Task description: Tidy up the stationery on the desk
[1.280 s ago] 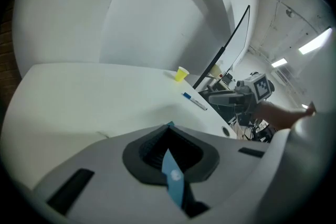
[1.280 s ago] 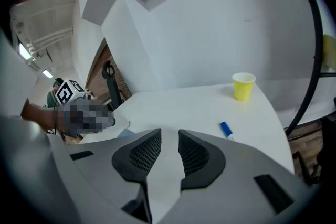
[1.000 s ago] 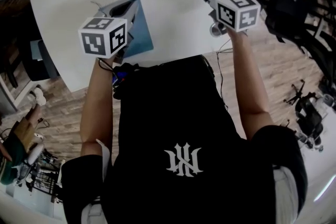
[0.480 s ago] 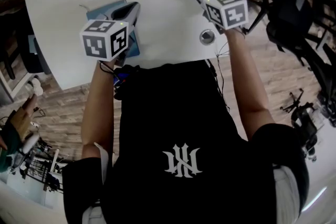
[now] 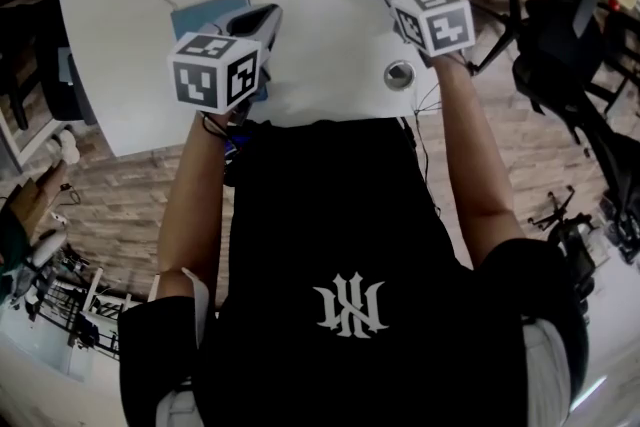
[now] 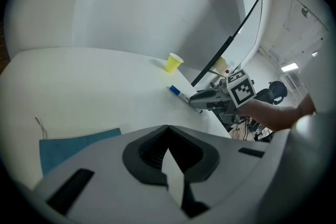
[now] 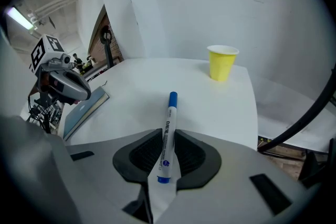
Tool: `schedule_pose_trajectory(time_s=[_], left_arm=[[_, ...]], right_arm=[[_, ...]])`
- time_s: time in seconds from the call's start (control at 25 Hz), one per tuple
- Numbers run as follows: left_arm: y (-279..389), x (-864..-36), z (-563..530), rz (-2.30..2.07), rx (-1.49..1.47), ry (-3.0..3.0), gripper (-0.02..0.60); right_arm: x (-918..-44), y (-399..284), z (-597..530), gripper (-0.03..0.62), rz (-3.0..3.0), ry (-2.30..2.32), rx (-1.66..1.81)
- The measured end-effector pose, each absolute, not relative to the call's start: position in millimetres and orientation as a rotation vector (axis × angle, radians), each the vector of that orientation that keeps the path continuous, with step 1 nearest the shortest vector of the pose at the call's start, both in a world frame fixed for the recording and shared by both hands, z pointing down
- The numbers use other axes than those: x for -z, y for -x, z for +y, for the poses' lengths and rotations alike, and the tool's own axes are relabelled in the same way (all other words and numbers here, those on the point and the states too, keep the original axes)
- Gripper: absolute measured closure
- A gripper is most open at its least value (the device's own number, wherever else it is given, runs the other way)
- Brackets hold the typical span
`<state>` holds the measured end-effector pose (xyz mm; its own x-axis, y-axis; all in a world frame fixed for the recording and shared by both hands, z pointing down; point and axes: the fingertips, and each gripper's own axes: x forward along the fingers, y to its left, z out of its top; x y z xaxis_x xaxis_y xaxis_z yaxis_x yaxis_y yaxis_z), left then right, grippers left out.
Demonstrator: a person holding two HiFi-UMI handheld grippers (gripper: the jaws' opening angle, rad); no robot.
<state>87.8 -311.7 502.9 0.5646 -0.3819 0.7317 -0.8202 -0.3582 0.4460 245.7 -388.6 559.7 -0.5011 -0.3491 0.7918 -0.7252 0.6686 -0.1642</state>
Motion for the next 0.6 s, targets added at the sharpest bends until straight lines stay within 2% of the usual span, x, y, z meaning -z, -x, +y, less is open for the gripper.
schedule_pose_trajectory(time_s=[0.6], left_arm=[[-45,-494,-288,-1.033,-0.633,-1.945,0.58]], right_arm=[[-540,-229,-372,0.503,-2.144,-0.887,-0.621]])
